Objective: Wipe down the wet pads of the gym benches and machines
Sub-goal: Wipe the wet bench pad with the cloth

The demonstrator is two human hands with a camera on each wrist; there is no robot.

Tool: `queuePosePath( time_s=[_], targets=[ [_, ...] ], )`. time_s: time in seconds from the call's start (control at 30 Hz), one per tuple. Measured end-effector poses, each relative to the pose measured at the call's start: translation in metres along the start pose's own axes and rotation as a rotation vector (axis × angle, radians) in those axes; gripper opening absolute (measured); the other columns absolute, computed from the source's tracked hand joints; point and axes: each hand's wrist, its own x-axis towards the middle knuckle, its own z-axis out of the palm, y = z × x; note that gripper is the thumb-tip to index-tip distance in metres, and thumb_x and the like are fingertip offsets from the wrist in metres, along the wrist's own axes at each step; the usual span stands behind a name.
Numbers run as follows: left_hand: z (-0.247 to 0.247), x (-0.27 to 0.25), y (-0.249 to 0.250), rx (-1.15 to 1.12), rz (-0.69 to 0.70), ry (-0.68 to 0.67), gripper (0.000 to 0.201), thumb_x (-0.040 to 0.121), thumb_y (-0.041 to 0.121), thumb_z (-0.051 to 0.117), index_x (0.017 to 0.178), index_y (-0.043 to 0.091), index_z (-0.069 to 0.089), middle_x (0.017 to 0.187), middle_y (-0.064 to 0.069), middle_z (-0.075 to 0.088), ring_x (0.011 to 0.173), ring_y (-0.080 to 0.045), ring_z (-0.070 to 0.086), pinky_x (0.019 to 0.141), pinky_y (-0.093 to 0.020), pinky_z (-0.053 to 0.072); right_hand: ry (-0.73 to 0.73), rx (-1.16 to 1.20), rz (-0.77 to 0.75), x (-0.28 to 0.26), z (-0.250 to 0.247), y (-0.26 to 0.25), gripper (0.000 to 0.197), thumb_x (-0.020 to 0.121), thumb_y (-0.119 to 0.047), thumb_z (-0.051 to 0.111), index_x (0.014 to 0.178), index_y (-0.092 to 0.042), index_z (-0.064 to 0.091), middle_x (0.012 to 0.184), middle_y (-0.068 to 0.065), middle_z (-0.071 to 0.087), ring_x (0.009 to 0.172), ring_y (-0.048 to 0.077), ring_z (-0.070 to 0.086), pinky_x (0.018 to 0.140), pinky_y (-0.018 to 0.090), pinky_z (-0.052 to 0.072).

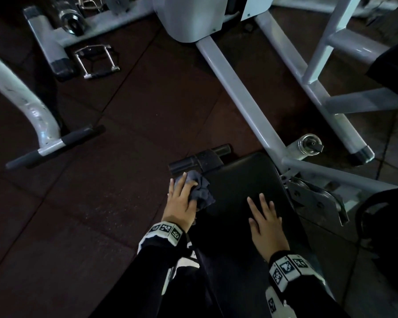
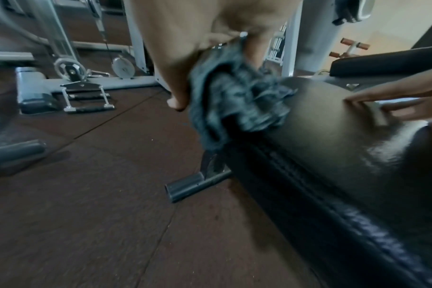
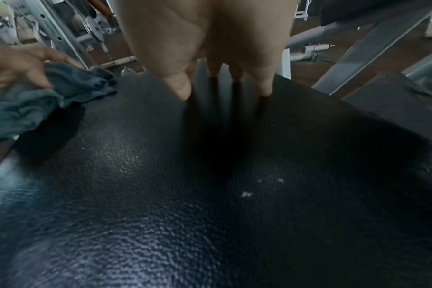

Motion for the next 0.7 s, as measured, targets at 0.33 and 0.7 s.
queuePosePath(
  time_s=[0.33, 0.7],
  targets=[
    [0.021, -0.001, -0.013, -0.109, -0.056, 0.21, 0.065, 0.095, 0.033, 0.051, 0.148, 0.04, 0.014, 0.152, -0.014, 0.016, 0.133, -0.035, 0.034, 0.103, -0.039, 0.038, 0.012, 0.046, -0.017, 0.001, 0.007, 0.003, 0.056, 0.1, -0.028, 0.035, 0.146, -0.042, 0.006, 0.156, -0.009, -0.015, 0.143, 0.021, -0.015, 0.112, 0.055, 0.002],
    [0.148, -0.152, -0.003, -0.18, -0.196, 0.249, 0.066, 0.094, 0.035, 0.048, 0.142, 0.041, 0.003, 0.157, -0.017, -0.001, 0.144, -0.034, 0.012, 0.115, -0.037, 0.022, 0.084, 0.032, -0.068, 0.0, 0.013, 0.011, 0.055, 0.1, -0.028, 0.034, 0.147, -0.04, 0.009, 0.157, -0.008, -0.011, 0.144, 0.022, -0.012, 0.113, 0.054, 0.001]
  ],
)
